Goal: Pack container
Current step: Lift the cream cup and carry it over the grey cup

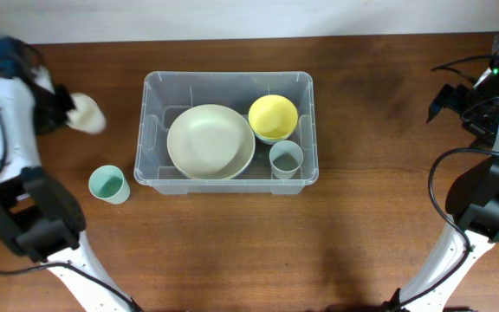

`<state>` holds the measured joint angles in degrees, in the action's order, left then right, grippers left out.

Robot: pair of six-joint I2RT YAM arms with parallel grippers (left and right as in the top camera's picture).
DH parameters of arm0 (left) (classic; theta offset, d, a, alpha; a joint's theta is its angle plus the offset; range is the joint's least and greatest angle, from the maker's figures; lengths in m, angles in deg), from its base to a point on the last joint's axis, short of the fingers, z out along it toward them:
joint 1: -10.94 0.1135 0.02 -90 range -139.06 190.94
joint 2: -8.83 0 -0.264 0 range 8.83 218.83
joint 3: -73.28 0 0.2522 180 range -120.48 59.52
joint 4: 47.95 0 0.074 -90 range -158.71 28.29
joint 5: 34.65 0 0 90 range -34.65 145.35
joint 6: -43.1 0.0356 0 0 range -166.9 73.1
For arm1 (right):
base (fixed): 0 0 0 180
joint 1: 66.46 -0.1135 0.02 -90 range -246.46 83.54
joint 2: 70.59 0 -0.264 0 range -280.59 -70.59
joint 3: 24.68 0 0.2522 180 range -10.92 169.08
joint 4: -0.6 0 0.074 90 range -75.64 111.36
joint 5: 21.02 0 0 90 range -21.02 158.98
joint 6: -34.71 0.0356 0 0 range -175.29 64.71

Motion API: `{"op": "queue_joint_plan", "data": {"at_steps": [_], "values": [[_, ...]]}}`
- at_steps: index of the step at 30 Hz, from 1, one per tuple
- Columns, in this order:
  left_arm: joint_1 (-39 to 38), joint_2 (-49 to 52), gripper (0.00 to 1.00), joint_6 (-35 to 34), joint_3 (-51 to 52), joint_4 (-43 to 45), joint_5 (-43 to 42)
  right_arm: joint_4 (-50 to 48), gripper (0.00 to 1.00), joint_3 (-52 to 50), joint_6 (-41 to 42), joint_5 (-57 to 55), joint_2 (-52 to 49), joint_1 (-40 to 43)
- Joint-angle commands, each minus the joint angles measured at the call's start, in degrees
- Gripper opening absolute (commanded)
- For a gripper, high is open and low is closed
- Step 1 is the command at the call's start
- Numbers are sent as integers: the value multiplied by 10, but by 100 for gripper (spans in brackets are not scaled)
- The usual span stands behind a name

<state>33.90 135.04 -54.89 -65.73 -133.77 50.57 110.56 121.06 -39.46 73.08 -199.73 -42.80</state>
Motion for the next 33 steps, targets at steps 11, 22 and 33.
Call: {"op": "queue_joint_plan", "data": {"at_steps": [11,22,33], "values": [[-66,-53,1,34,-408,-187,-175,0,99,-2,-4,-3,23,4],[-342,-42,1,51,-355,-245,-152,0,99,-2,-4,-3,23,4],[-490,-42,1,61,-172,-212,-123,0,99,-2,-4,-3,23,4]]}}
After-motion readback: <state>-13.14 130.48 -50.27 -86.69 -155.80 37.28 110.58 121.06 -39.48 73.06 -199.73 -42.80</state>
